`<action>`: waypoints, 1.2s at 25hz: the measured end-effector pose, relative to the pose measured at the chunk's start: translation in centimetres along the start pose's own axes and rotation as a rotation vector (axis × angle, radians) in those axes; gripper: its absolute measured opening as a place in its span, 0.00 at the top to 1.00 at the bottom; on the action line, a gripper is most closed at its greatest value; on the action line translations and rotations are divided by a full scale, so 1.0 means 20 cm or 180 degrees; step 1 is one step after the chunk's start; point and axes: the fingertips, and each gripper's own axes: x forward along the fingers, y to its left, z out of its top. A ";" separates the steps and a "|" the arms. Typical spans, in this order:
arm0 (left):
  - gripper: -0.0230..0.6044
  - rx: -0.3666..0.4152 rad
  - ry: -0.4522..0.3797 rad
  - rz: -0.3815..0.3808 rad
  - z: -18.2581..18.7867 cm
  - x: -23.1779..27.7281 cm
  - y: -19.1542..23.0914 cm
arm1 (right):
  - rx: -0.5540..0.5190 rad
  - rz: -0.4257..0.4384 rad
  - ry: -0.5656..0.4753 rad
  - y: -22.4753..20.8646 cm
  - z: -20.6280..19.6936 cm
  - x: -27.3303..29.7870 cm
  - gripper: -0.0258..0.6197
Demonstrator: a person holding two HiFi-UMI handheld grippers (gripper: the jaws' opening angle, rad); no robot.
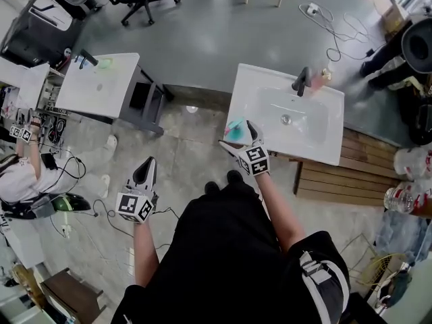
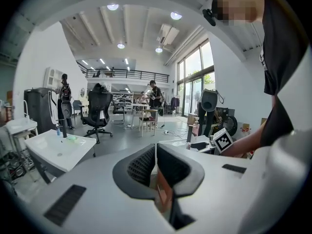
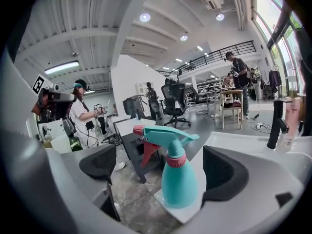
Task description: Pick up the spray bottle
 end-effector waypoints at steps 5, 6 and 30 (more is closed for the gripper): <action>0.91 0.0018 0.0026 0.0009 0.00 0.03 -0.02 | 0.0114 -0.0010 0.0020 -0.05 -0.02 0.03 0.11; 0.91 0.0017 0.0038 0.0008 0.00 0.04 -0.02 | 0.0132 -0.0006 0.0029 -0.05 -0.02 0.03 0.12; 0.91 0.0000 0.0109 -0.0029 -0.04 0.06 0.03 | 0.0099 -0.0046 0.0026 -0.04 0.01 0.11 0.27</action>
